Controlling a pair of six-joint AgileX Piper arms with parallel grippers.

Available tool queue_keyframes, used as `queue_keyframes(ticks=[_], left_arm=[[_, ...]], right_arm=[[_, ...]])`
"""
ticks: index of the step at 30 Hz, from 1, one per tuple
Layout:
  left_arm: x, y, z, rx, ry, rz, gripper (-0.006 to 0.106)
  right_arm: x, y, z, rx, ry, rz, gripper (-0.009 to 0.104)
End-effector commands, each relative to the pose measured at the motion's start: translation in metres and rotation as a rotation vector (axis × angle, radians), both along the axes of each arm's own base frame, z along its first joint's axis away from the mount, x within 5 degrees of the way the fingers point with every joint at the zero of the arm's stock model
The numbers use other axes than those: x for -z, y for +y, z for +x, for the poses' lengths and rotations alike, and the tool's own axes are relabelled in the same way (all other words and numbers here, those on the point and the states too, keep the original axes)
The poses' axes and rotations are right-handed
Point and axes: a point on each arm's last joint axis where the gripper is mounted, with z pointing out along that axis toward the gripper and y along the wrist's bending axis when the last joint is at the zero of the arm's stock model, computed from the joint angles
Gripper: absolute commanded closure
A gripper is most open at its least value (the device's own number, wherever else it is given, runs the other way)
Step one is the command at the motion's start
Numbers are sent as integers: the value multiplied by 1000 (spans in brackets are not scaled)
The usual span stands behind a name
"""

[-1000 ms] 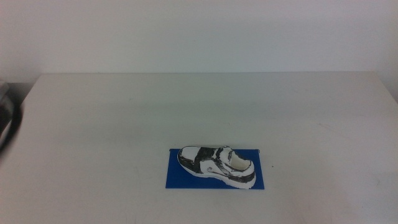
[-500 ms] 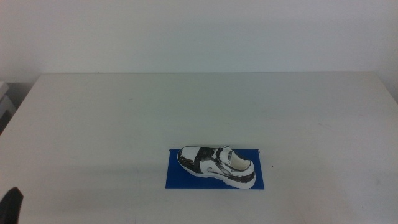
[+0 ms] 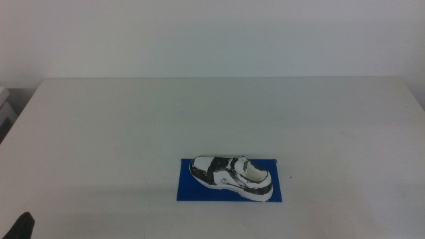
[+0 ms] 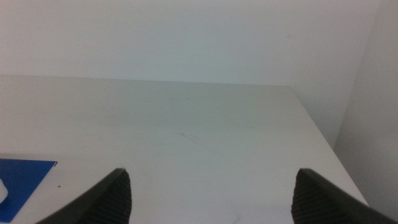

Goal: Use one arm to grab the shoe from the table and place it on the mat.

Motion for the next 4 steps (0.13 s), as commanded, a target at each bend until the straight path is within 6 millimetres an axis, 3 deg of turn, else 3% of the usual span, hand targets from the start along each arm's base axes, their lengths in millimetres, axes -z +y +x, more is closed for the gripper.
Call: queue_keyframes(ticks=[1,4], left_arm=[[-7,0,-1,-1,-101,-5,7],[-7,0,-1,-2,-100,-5,7]], right_arm=[[-12,0,-2,0,-109,-24,29],[-12,0,-2,0,-109,-24,29]])
